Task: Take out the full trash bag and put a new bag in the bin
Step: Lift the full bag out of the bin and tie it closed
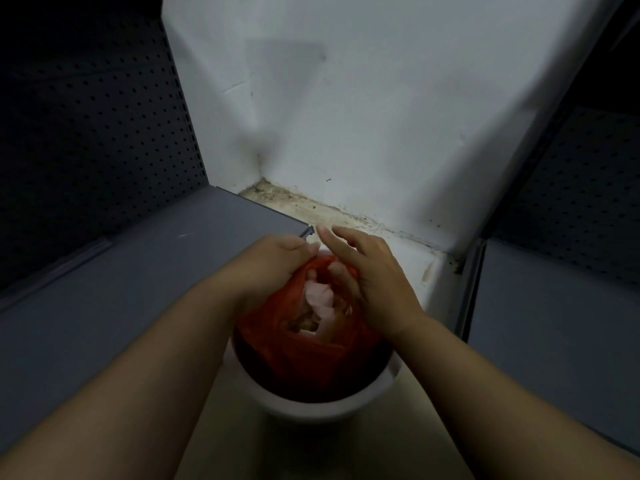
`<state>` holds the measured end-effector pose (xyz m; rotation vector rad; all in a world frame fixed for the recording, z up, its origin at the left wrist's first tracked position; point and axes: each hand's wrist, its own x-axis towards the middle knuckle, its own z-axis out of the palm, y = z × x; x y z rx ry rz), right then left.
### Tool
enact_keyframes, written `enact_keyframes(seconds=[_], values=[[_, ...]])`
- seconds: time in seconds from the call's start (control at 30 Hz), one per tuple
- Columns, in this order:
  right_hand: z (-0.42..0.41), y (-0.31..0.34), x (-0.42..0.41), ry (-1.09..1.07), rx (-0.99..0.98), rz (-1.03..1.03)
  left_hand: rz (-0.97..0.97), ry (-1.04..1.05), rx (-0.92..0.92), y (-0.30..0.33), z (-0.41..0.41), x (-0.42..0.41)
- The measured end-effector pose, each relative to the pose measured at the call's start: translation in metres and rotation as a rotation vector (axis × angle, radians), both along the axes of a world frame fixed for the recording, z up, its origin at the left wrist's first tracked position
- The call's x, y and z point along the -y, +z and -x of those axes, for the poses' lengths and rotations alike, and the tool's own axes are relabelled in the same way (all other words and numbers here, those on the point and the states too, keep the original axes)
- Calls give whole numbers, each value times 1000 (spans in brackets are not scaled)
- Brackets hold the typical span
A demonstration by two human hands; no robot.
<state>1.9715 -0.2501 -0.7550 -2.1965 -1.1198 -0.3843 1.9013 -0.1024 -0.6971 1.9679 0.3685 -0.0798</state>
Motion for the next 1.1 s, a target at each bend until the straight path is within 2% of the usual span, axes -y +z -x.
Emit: enact_keyframes(seconds=[0.03,0.1,0.23,0.43,0.6,0.7,0.77,0.97,1.03,1.1], values=[[0,2,1,-27,-45,-11,-78,-18,29,-2,-1,-2],[-3,4,3,-94,-137,8,-356,-57,143,-7,-3,-3],[-14,4,13,-300,-170,148,-924,-28,317,-22,-4,-4],[-27,1,39,-409,-46,385,-1044,-59,151,-59,-3,-33],[-32,-18,67,-502,-167,553,-1087,-88,-64,-62,3,-43],[-29,-19,67,-533,-315,513,-1006,-98,-175,-51,6,-41],[-29,-10,61,-525,-456,386,-873,-61,-114,-42,11,-40],[-25,11,42,-284,-1188,-276,-5,245,38,-32,13,-30],[-26,10,40,-194,-1296,-338,229,292,44,-34,12,-27],[-26,6,39,-128,-1309,-320,373,285,37,-38,12,-24]])
